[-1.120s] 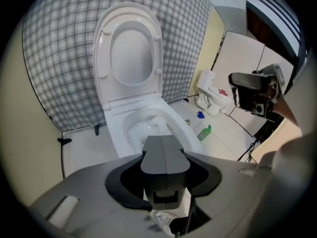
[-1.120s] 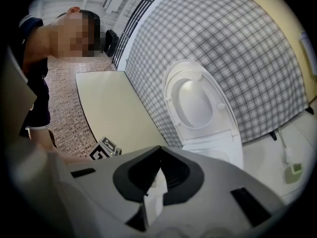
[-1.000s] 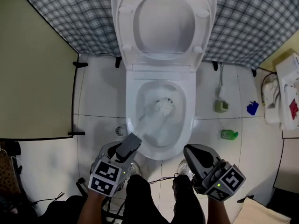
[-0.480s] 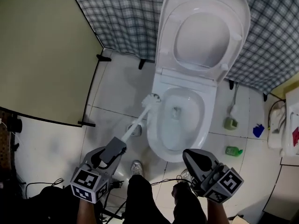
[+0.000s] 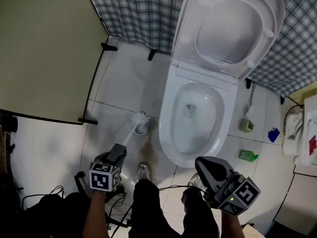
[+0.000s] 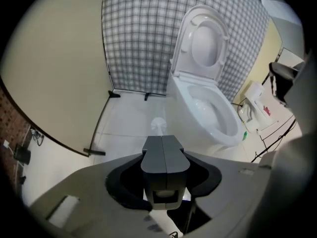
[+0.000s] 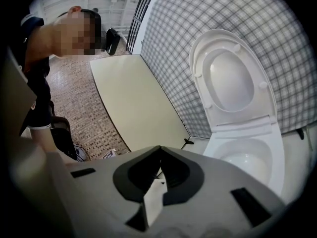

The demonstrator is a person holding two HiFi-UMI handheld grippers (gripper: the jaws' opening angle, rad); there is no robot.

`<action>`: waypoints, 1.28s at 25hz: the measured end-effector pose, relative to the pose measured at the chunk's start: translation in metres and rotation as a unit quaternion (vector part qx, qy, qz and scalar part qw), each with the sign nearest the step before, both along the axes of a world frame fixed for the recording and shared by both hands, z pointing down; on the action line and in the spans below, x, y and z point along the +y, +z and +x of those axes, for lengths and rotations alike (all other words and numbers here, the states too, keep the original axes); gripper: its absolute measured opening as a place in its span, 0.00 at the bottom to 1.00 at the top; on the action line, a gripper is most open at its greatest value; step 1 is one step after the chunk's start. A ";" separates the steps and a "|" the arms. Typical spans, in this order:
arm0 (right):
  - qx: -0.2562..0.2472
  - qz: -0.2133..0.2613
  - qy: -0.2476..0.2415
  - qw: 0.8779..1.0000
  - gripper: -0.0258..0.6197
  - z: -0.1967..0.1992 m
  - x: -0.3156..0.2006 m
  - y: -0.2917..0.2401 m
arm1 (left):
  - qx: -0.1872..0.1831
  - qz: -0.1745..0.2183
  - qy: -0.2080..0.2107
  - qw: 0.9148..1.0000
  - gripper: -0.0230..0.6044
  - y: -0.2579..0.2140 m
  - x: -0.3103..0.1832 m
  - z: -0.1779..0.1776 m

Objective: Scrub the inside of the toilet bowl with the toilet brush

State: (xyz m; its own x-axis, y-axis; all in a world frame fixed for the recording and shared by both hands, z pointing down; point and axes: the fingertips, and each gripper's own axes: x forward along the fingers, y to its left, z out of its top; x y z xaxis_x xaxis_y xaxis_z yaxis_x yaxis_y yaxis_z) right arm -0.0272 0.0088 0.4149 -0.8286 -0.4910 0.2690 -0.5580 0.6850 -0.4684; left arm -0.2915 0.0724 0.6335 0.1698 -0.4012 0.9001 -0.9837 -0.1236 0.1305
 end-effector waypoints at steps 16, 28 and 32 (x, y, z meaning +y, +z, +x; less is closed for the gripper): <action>0.035 -0.016 0.026 0.999 0.04 -0.012 -0.025 0.028 | -0.025 -0.162 0.017 0.986 0.33 0.128 0.003 -0.027; 0.043 -0.022 0.046 0.998 0.04 0.006 -0.038 0.034 | -0.049 -0.174 0.041 0.983 0.34 0.150 -0.030 -0.011; 0.044 -0.026 0.047 0.998 0.04 0.008 -0.040 0.037 | -0.047 -0.145 0.031 0.988 0.34 0.148 -0.043 -0.009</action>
State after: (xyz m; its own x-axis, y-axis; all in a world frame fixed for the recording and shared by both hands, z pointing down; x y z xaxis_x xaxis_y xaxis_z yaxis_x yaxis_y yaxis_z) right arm -0.0192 -0.0314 0.4518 -0.7511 -0.5496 0.3658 -0.6597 0.6038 -0.4475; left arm -0.3004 0.0291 0.7815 0.0953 -0.1153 0.9888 -0.9849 -0.1549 0.0769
